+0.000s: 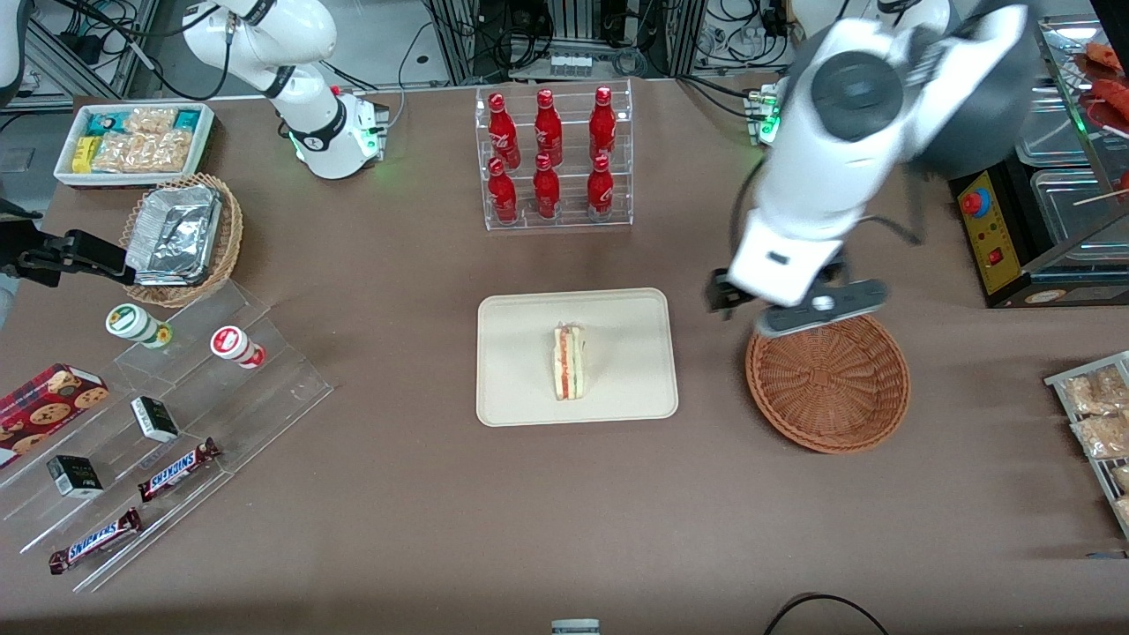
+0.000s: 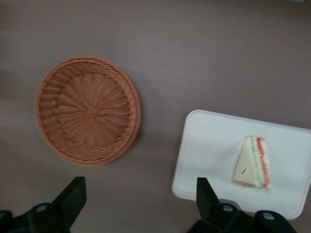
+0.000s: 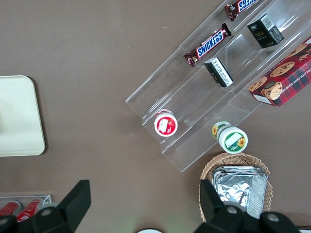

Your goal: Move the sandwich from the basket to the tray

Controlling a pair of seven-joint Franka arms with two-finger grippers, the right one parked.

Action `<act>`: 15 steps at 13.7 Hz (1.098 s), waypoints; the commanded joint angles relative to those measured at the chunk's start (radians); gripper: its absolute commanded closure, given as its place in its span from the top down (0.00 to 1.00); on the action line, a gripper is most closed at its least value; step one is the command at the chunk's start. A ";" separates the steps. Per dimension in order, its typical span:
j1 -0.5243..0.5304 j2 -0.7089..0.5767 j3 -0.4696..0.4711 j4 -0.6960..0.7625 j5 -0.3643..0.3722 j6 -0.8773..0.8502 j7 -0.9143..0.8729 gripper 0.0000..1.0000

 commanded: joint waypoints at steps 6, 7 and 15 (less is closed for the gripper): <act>0.223 -0.244 -0.008 -0.193 -0.029 -0.084 0.431 1.00; 0.226 -0.247 -0.006 -0.194 -0.029 -0.089 0.453 1.00; 0.367 -0.252 -0.006 -0.171 -0.085 -0.115 0.644 1.00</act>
